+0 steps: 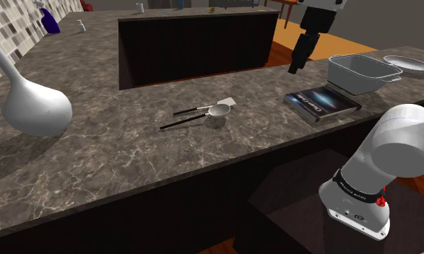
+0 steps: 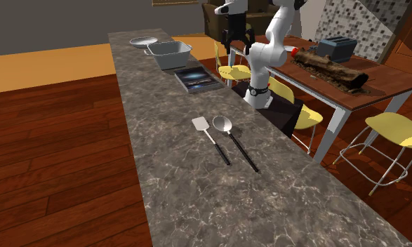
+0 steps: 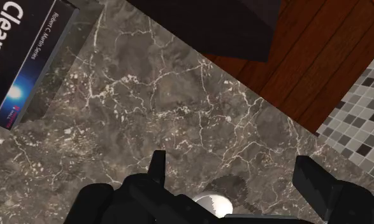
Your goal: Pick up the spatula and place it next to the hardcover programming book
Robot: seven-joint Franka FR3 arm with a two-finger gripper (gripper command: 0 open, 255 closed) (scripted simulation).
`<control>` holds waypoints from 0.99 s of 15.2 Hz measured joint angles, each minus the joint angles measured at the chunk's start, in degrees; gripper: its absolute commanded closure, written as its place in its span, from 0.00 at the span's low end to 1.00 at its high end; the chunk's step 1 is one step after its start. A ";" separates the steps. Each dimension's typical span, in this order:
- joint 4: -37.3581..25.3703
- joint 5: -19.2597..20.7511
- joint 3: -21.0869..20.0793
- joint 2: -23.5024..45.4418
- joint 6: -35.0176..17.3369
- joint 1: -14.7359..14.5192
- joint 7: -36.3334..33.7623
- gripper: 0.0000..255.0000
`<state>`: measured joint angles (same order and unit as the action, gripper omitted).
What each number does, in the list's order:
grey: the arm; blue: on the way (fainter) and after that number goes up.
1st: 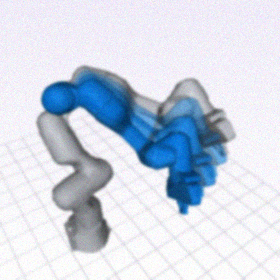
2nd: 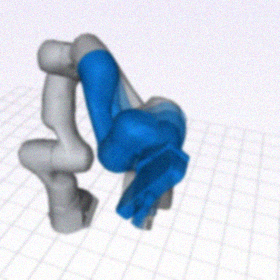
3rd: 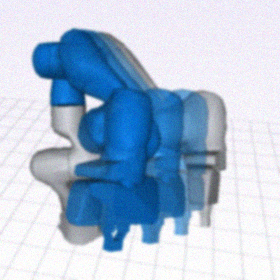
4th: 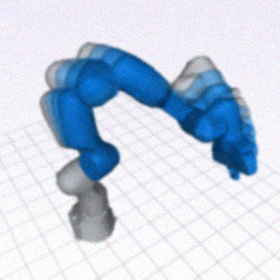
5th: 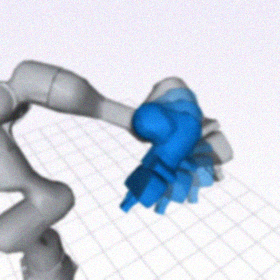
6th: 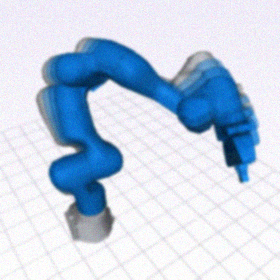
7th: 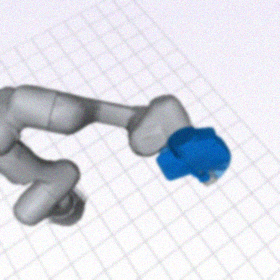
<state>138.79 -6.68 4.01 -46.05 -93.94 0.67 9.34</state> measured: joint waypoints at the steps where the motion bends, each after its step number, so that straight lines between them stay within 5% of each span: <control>1: 0.00 0.00 0.00 0.00 0.00 0.00 0.00 0.00; 15: -8.54 1.96 4.02 27.86 -19.03 -7.66 24.37 0.00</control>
<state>130.25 -4.72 8.04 -18.19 -112.98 -6.99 33.71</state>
